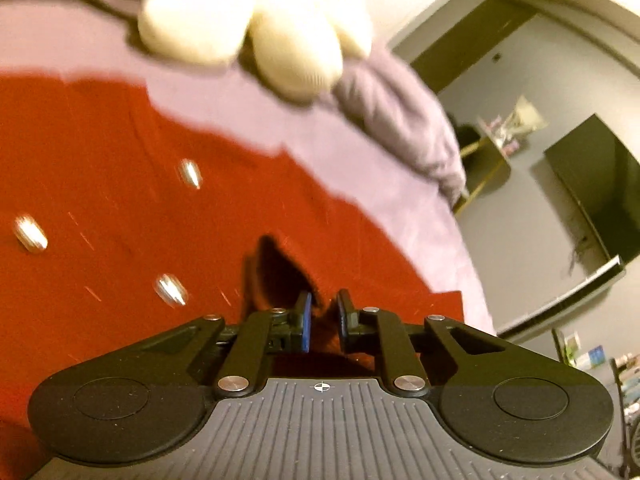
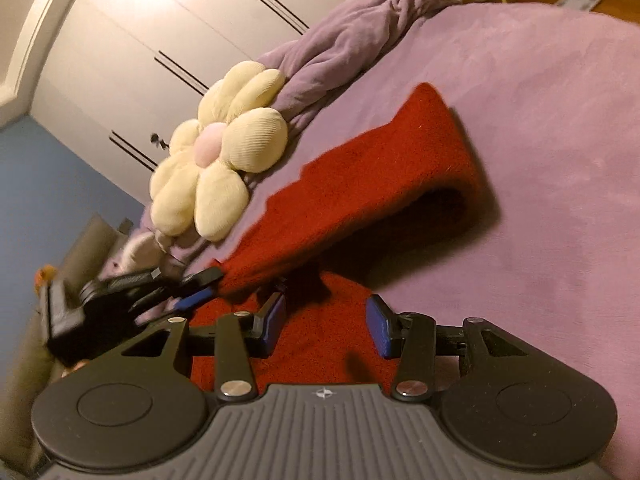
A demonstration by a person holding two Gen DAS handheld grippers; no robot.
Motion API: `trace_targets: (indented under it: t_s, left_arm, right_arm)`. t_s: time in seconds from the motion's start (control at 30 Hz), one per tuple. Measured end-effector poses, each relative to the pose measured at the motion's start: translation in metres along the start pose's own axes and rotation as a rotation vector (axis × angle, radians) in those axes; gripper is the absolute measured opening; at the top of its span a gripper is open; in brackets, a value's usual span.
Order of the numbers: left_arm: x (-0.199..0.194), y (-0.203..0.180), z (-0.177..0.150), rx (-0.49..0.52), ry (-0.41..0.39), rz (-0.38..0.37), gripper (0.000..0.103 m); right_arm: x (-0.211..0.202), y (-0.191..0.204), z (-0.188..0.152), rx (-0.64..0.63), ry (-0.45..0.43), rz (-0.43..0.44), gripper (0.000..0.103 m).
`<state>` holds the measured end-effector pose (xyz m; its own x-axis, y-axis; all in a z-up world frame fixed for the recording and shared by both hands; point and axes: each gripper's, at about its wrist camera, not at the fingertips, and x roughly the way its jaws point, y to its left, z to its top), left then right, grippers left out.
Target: Fold small clothes
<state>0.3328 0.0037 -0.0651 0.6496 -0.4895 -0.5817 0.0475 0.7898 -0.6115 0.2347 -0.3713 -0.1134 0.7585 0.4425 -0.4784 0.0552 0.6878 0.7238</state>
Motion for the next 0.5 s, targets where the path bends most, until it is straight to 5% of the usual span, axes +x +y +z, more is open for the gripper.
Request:
trace_targets:
  t_s: [0.17, 0.27, 0.37, 0.5]
  left_arm:
    - [-0.057, 0.038, 0.031, 0.046, -0.139, 0.115, 0.015]
    - [-0.067, 0.069, 0.035, 0.076, -0.163, 0.273, 0.015]
    - [-0.068, 0.099, 0.029, 0.068, -0.138, 0.351, 0.02]
    - [-0.055, 0.121, 0.02, -0.004, -0.105, 0.318, 0.05]
  right_arm:
    - [0.023, 0.012, 0.01, 0.067, -0.014, 0.074, 0.058]
    - [0.043, 0.012, 0.009, 0.121, 0.002, 0.086, 0.058]
    - [0.06, 0.005, 0.007, 0.205, 0.012, 0.08, 0.058]
    - [0.073, -0.002, 0.002, 0.277, -0.006, 0.083, 0.058]
